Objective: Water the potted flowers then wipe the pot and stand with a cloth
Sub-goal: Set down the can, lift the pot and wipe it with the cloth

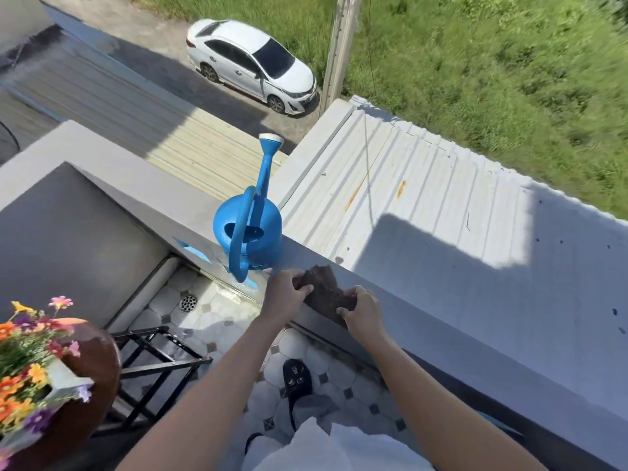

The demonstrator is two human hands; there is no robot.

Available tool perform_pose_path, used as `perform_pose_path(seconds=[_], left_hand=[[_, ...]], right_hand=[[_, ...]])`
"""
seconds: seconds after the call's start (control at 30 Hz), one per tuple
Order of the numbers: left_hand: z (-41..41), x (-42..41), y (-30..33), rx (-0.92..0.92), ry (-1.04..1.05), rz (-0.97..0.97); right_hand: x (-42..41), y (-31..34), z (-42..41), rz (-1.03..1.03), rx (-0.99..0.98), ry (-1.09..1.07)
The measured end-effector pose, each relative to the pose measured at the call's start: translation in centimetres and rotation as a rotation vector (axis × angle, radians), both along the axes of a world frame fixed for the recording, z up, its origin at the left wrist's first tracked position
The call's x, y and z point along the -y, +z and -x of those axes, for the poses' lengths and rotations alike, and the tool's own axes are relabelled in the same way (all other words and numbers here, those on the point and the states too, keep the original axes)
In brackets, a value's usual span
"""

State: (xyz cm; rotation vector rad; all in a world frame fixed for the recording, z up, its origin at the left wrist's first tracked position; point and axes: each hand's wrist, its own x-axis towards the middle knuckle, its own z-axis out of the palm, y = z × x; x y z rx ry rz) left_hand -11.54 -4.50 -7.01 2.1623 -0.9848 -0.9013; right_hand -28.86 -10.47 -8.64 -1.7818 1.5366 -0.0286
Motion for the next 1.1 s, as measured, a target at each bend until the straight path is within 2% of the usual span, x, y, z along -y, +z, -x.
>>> perform_pose_path(seconds=[0.1, 0.23, 0.37, 0.5, 0.6, 0.7, 0.8, 0.87, 0.97, 1.03, 1.1], left_hand=[[0.0, -3.0, 2.5, 0.066, -0.001, 0.18], [-0.9, -8.4, 5.6, 0.155, -0.118, 0.36], [-3.0, -14.2, 9.4, 0.239, -0.175, 0.402], [-5.1, -19.8, 14.1, 0.203, -0.219, 0.424], [-5.7, -24.1, 17.4, 0.23, -0.127, 0.457], [-6.1, -28.7, 19.6, 0.337, -0.012, 0.49], [-6.4, -33.1, 20.2, 0.38, 0.198, 0.498], [-6.7, -36.1, 19.8, 0.241, 0.373, 0.434], [-6.5, -40.1, 18.8, -0.172, 0.452, 0.339], [-6.0, -41.7, 17.3, -0.289, 0.426, 0.269], [-5.8, -42.5, 15.0, -0.329, 0.468, 0.272]], right_hand=[[-1.2, 0.6, -0.6, -0.042, 0.071, -0.027], [-4.0, 2.0, -2.6, -0.166, 0.274, 0.011], [-7.8, 5.0, -5.4, -0.297, 0.382, 0.257], [-11.8, 10.9, -8.1, -0.314, 0.535, 0.625], [-15.0, 14.7, -10.5, -0.317, 0.606, 0.804], [-18.2, 17.3, -12.6, -0.227, 0.555, 0.927], [-21.1, 18.6, -14.1, -0.172, 0.604, 0.977], [-23.1, 19.5, -15.0, -0.232, 0.67, 1.001], [-25.5, 19.4, -16.4, -0.249, 0.591, 1.014], [-26.5, 18.7, -17.1, -0.211, 0.522, 1.065], [-27.2, 18.0, -17.7, -0.267, 0.476, 1.072]])
